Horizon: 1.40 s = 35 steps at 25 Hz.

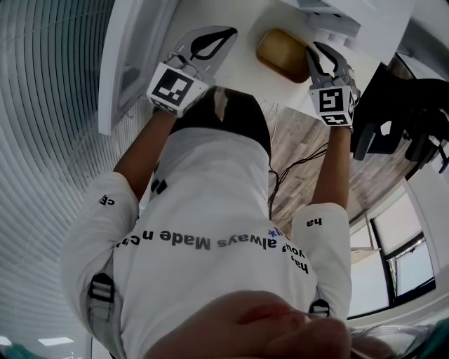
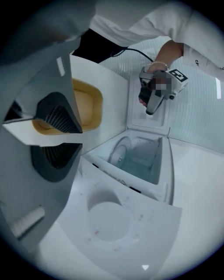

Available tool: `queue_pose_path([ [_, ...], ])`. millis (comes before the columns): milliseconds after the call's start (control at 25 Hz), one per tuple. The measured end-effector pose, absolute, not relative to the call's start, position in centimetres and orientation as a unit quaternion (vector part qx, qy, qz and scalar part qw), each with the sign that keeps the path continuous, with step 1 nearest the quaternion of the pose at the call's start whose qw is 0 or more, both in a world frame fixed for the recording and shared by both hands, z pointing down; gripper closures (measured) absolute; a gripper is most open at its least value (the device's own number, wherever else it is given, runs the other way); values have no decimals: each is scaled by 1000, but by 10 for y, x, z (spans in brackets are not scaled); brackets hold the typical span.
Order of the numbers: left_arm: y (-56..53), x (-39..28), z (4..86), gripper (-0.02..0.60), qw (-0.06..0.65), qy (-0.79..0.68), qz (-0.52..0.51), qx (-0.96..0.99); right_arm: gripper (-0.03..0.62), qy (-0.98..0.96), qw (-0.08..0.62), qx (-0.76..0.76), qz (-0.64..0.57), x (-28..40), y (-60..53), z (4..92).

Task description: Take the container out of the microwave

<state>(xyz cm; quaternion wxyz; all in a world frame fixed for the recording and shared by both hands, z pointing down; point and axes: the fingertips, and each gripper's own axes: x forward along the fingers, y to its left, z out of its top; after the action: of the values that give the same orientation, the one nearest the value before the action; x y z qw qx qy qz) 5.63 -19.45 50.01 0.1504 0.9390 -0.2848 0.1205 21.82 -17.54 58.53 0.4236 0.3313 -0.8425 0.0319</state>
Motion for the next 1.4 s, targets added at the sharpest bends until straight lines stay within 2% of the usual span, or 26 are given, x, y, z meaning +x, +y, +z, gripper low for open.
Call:
queue_pose_path([
  [360, -186, 58, 419, 578, 146, -281, 87, 945, 557, -855, 238, 452, 93, 180, -173, 436],
  [560, -174, 61, 364, 578, 141, -274, 67, 949, 565, -853, 172, 480, 111, 157, -161, 366],
  [920, -155, 65, 264, 578, 111, -265, 32, 957, 569, -845, 103, 515, 97, 134, -145, 258],
  [1400, -138, 61, 195, 578, 92, -275, 11, 957, 579, -852, 74, 515, 63, 114, -124, 183],
])
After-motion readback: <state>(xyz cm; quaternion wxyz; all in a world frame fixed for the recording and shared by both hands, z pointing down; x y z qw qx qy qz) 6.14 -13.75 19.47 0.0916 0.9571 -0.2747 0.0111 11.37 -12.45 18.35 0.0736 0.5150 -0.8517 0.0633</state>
